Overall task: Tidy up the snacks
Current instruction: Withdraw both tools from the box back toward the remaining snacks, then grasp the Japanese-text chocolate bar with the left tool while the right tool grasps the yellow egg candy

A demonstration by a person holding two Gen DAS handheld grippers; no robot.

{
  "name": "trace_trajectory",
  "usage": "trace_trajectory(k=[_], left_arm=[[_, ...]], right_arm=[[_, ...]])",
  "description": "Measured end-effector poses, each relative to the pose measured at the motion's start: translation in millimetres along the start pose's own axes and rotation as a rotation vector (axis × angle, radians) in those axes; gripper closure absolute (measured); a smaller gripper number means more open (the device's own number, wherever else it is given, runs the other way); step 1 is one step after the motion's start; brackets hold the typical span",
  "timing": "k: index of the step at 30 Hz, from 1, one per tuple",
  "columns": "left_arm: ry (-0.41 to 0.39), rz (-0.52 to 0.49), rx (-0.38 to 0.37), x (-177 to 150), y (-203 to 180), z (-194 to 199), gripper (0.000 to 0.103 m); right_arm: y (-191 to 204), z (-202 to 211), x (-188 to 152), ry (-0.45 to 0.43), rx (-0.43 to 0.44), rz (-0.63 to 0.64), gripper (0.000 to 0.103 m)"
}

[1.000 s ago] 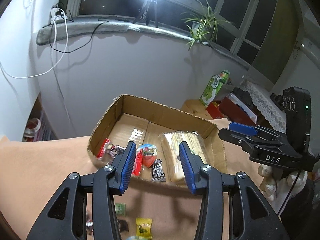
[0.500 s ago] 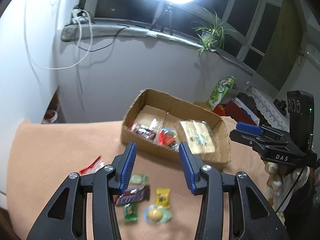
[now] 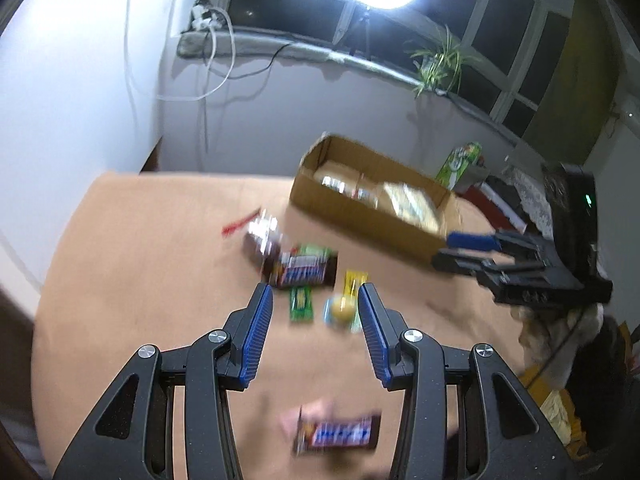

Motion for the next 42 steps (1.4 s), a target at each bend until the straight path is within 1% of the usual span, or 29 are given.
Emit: trace_trajectory(k=[3,4,8,9,11,13,17,20,23,30,31,32,34,35,39,40,41,42], left_arm=[[0.028,0.050,0.015,-30.4,4.2,6.2,0.060],[0.043,0.080,0.014,-45.6,4.9,7.8,0.060],[0.094,0.140,0.014,-85.6,-2.4,5.6,0.060],[0.102,0.148,0.012,-91.5,-4.9,4.7,0.060],[0.121,0.175,0.003,-105.7,-13.6,-0.6,0.060],[0.134,0.195,0.003,-115.0,-19.3,-6.5,0.060],[0.148,0.241,0.024,-127.2,-25.8,-20.3,0.060],[0.126,0.279,0.046,-126.9,-26.8,-28.2,0.060],[0.107,0.298,0.072,-122.2,-25.1,-38.0,0.055],[0.086,0.251,0.194,-110.4,-10.5,-53.4,0.055],[0.083,0.245,0.209,-110.7,-9.2,-53.6,0.055],[0.080,0.238,0.217,-110.7,-8.7,-54.2,0.055],[0.081,0.201,0.246,-110.7,-9.7,-55.3,0.055],[0.085,0.185,0.256,-110.8,-10.3,-56.1,0.055],[0.087,0.118,0.276,-111.3,-12.4,-58.0,0.055],[0.088,0.084,0.280,-111.9,-12.7,-59.0,0.056],[0.088,0.069,0.283,-111.6,-13.0,-59.8,0.058],[0.090,0.056,0.282,-111.0,-13.3,-59.9,0.062]], right_arm=[[11.7,-10.0,-9.0,0.018,0.023,0.037,0.042],[15.8,-13.3,-11.8,0.024,0.034,0.047,0.042],[28.2,-23.5,-17.7,0.036,0.075,0.082,0.042],[32.0,-25.8,-19.2,0.038,0.084,0.096,0.043],[38.7,-29.9,-21.9,0.045,0.105,0.125,0.050],[43.9,-36.7,-22.9,0.056,0.125,0.154,0.054],[49.7,-51.2,-21.9,0.071,0.122,0.201,0.060],[51.8,-59.3,-21.7,0.081,0.124,0.224,0.062],[52.0,-67.3,-21.1,0.080,0.106,0.248,0.063],[56.0,-80.0,-21.6,0.080,0.090,0.268,0.065],[56.6,-81.2,-22.4,0.082,0.087,0.272,0.070],[57.8,-82.9,-23.6,0.086,0.088,0.276,0.073],[59.0,-85.0,-23.6,0.079,0.083,0.278,0.073],[59.6,-85.1,-23.8,0.077,0.082,0.281,0.076],[60.1,-83.6,-25.4,0.063,0.078,0.284,0.077],[59.2,-83.0,-25.3,0.061,0.076,0.280,0.077],[59.6,-82.2,-25.1,0.059,0.074,0.274,0.077],[59.3,-80.7,-25.2,0.057,0.077,0.267,0.077]])
Point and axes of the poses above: each gripper's, at about its wrist camera, not at the fingertips, and z roughly against the way its jaws point, y to its left, x to its top, the point moved 10 cm from there along -z, roughly the way its jaws point, and after that the axes turned 9 degrees about -x, right-handed, at the moved point
